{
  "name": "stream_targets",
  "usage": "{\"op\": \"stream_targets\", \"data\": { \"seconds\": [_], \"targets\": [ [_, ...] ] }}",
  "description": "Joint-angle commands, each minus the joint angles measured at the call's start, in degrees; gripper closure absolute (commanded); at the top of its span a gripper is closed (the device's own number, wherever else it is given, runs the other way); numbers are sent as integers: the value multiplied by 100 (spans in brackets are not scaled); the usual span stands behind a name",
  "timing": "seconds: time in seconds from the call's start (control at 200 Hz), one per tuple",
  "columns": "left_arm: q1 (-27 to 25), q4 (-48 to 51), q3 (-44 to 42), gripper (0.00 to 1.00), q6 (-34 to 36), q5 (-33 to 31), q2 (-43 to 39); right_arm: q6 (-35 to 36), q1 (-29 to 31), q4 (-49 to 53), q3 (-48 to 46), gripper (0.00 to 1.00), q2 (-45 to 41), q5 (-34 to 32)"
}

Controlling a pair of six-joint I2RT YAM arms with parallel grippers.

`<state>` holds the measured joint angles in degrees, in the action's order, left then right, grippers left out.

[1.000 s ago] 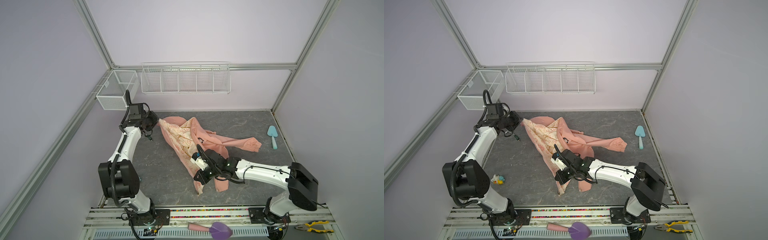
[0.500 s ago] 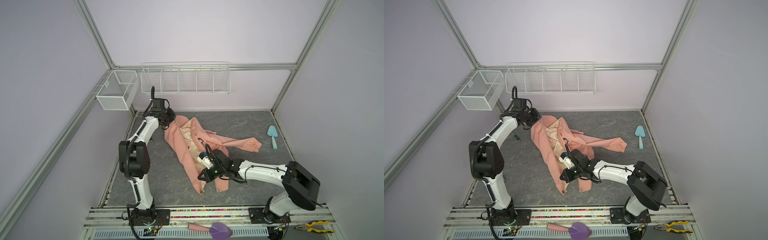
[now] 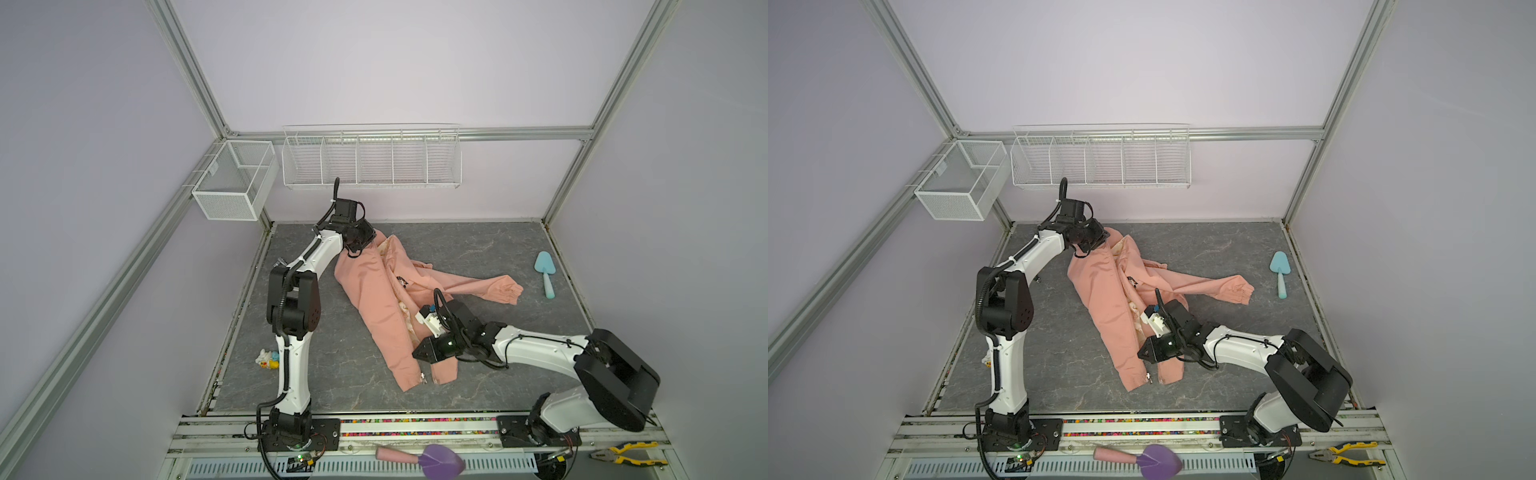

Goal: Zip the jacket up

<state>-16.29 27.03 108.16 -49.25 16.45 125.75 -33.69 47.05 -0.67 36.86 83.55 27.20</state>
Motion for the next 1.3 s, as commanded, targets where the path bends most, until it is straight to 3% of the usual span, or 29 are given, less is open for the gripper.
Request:
{"op": "stream_targets", "data": {
  "seconds": [0.0,0.09,0.3,0.585,0.745,0.835,1.055,1.295],
  "targets": [
    [13,-391,-39,52,-82,132,-51,-97,-46,145,-109,72,-325,29],
    [12,-459,-255,46,-27,162,-258,-97,-49,328,-87,59,-551,-92],
    [12,-523,-1005,43,151,53,-1019,148,-47,1326,241,38,-1268,-628],
    [21,-347,-2180,40,439,-429,-2335,615,-58,2839,950,14,-2148,-2251],
    [32,13,-2612,40,733,-704,-3087,754,-88,3550,1623,10,-2018,-3299],
    [47,186,-2915,39,866,-774,-3507,820,-238,3754,1899,9,-1812,-3568],
    [105,283,-3867,39,886,-559,-4225,933,-889,3657,2371,9,-1167,-3254],
    [189,-437,-5199,37,577,-199,-4533,1375,-1299,3575,3175,9,-158,-2857]
  ]
}}
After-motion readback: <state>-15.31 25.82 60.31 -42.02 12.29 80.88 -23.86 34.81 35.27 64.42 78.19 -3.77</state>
